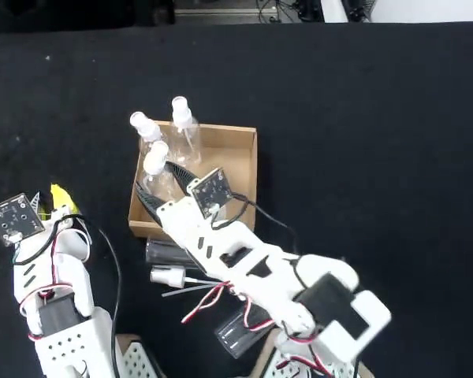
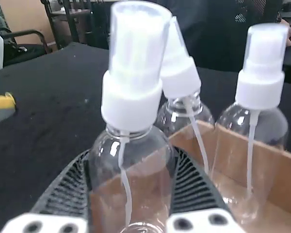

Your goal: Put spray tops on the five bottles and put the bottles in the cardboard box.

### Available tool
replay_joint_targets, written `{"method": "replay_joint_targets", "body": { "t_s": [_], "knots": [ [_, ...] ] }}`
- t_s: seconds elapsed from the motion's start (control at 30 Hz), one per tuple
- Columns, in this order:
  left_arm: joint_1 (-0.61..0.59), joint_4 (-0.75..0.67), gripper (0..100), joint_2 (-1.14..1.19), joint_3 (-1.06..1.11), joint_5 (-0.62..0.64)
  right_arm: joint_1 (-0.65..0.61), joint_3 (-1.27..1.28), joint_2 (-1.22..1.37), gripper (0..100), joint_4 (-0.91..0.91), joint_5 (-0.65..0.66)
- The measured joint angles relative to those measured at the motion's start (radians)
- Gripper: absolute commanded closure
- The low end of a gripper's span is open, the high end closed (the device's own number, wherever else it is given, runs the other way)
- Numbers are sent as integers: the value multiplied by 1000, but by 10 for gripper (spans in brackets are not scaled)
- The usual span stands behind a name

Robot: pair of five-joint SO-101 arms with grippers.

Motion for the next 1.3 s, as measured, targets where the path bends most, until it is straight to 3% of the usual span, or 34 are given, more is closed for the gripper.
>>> {"method": "replay_joint_targets", "body": {
  "t_s": [0.53,0.77,1.3],
  "knots": [
    [0,0,920,0,0,0,-32,-78,149,981,-54,0],
    [0,0,920,0,0,0,-40,-78,150,835,-54,0],
    [0,0,920,0,0,0,-104,-78,150,831,-54,2]
  ]
}}
